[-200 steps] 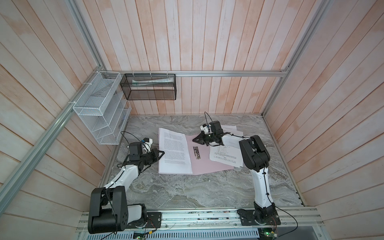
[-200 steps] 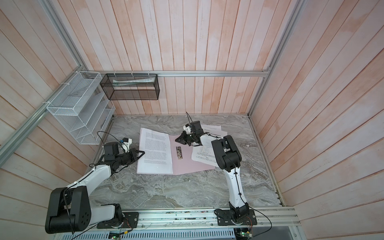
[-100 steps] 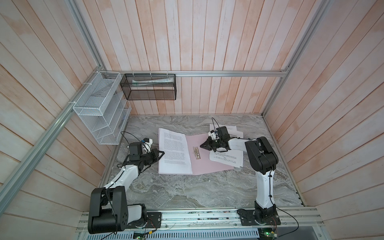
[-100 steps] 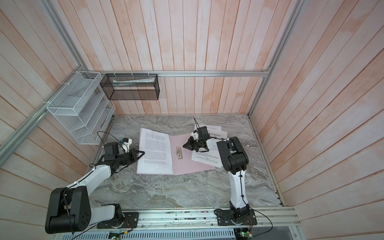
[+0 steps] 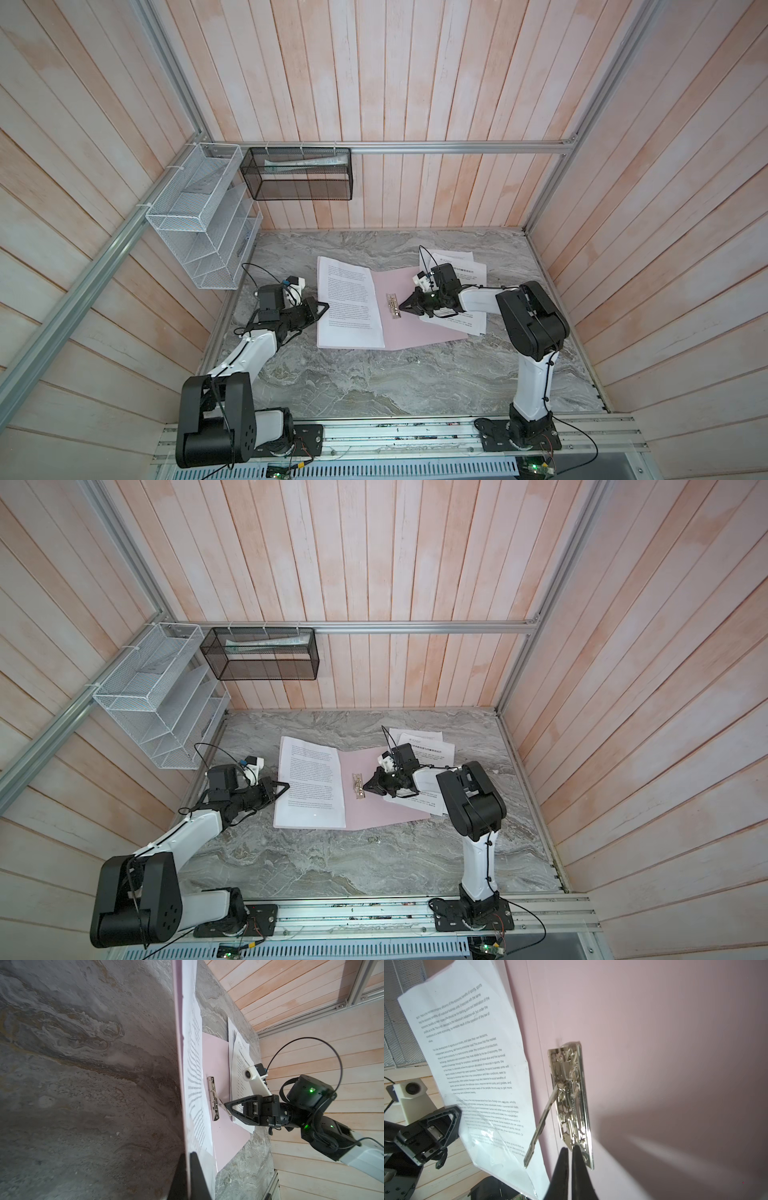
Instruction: Put the files into the folder
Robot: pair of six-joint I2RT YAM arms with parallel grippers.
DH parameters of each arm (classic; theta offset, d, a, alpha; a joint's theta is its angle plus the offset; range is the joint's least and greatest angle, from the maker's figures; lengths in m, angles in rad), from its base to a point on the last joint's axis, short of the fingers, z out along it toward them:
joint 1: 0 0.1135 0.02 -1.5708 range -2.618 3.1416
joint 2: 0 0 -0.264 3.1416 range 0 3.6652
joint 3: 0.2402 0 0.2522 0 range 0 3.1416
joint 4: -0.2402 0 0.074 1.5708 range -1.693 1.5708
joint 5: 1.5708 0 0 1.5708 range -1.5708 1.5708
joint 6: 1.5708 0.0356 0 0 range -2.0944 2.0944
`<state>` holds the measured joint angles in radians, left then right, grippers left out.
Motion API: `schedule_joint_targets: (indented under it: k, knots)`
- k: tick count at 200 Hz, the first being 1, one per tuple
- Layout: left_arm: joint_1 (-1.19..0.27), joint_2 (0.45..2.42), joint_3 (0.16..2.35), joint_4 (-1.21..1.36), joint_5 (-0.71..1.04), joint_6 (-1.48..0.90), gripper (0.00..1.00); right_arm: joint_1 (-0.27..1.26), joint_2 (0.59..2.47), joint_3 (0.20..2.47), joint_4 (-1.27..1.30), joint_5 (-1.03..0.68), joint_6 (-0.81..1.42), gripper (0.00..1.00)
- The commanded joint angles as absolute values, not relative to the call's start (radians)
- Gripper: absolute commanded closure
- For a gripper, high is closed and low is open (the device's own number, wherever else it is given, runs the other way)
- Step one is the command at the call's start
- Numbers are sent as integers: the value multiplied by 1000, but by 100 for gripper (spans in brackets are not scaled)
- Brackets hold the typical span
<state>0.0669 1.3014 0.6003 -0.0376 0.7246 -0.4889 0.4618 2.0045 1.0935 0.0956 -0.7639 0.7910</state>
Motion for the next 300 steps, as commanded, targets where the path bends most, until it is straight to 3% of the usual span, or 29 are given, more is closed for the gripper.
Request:
schedule_joint_targets:
  k: [1, 135, 231, 300]
  knots:
    - [63, 1307, 613, -40, 722, -463, 100, 481, 2004, 1117, 60, -776, 752, 94]
    - [61, 1305, 607, -32, 723, -462, 100, 515, 2110, 1328, -33, -778, 716, 92]
    - [59, 1307, 604, -29, 725, -460, 100, 479, 2355, 1634, -116, -805, 651, 94]
    - [53, 1323, 632, -85, 679, -437, 100, 472, 2259, 1602, -23, -885, 688, 93]
